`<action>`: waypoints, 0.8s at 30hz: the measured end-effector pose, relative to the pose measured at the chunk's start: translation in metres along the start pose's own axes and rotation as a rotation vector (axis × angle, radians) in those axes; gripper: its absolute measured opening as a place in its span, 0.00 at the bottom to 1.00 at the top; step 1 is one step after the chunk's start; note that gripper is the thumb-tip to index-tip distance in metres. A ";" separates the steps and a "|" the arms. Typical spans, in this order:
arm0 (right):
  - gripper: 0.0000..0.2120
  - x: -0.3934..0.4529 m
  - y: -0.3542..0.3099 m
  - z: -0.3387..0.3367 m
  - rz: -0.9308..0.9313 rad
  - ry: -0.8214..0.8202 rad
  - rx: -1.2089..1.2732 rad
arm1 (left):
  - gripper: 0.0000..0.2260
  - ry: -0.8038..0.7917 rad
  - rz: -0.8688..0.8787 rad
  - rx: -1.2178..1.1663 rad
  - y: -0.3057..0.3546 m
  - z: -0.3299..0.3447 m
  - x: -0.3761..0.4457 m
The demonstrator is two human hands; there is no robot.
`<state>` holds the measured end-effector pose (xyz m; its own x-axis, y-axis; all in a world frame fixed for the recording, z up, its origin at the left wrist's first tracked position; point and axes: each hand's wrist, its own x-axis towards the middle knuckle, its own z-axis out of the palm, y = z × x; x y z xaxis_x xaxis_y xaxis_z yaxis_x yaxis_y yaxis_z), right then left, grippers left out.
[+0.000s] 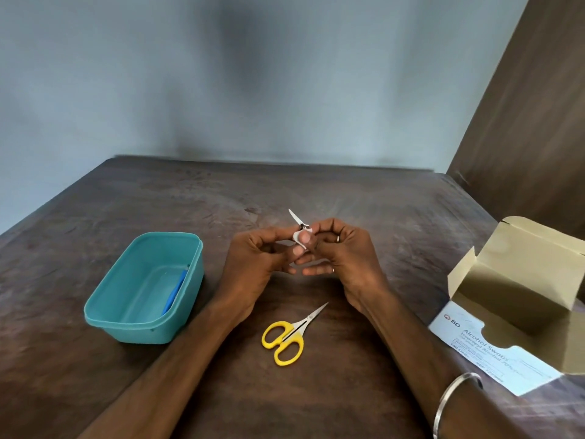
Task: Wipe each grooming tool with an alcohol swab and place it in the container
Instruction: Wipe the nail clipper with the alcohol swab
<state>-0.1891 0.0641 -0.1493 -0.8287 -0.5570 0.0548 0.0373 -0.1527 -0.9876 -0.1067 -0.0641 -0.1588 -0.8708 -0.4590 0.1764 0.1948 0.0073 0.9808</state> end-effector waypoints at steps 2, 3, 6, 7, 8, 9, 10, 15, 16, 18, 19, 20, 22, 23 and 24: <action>0.07 0.000 0.000 -0.001 0.003 0.005 -0.004 | 0.15 -0.018 0.015 -0.005 0.001 0.000 0.000; 0.07 0.000 0.000 -0.001 0.004 0.004 -0.009 | 0.15 -0.026 0.021 -0.008 0.001 0.000 0.000; 0.04 0.000 0.001 -0.002 -0.003 -0.004 -0.013 | 0.16 -0.031 0.021 0.010 0.000 0.000 0.001; 0.03 0.001 0.000 -0.002 -0.004 -0.006 -0.009 | 0.17 -0.030 0.020 0.021 0.000 -0.001 0.001; 0.03 0.001 0.000 -0.002 -0.003 -0.009 -0.002 | 0.17 -0.025 0.017 0.024 0.000 -0.001 0.001; 0.03 0.001 -0.001 -0.002 0.000 -0.012 0.007 | 0.18 -0.018 0.009 0.015 0.000 -0.001 0.001; 0.05 0.002 -0.001 -0.002 0.003 -0.015 0.014 | 0.18 -0.010 -0.002 0.002 0.000 -0.002 0.001; 0.05 0.001 0.000 -0.001 -0.021 0.009 0.000 | 0.18 -0.041 -0.039 -0.041 0.002 -0.003 0.002; 0.04 0.002 0.000 -0.002 -0.030 0.013 -0.005 | 0.17 -0.042 -0.043 -0.044 0.003 -0.002 0.001; 0.03 0.003 0.002 -0.002 -0.045 0.004 -0.021 | 0.15 -0.028 -0.051 -0.027 0.005 -0.001 0.000; 0.03 0.003 0.002 -0.002 -0.050 -0.007 -0.032 | 0.14 -0.016 -0.058 -0.013 0.005 -0.001 0.000; 0.03 0.004 0.003 -0.002 -0.055 -0.018 -0.043 | 0.13 -0.004 -0.069 -0.006 0.005 -0.001 0.001; 0.05 0.005 0.004 -0.001 -0.075 -0.039 -0.054 | 0.12 0.027 -0.092 -0.024 0.005 -0.002 0.001; 0.07 0.005 0.004 0.000 -0.092 -0.047 -0.061 | 0.12 0.043 -0.096 -0.032 0.006 -0.003 0.001; 0.07 0.006 0.005 0.000 -0.107 -0.054 -0.069 | 0.13 0.057 -0.097 -0.031 0.006 -0.003 0.001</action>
<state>-0.1941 0.0599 -0.1542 -0.7943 -0.5842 0.1665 -0.0900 -0.1580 -0.9833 -0.1049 -0.0670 -0.1534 -0.8594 -0.5058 0.0750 0.1258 -0.0670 0.9898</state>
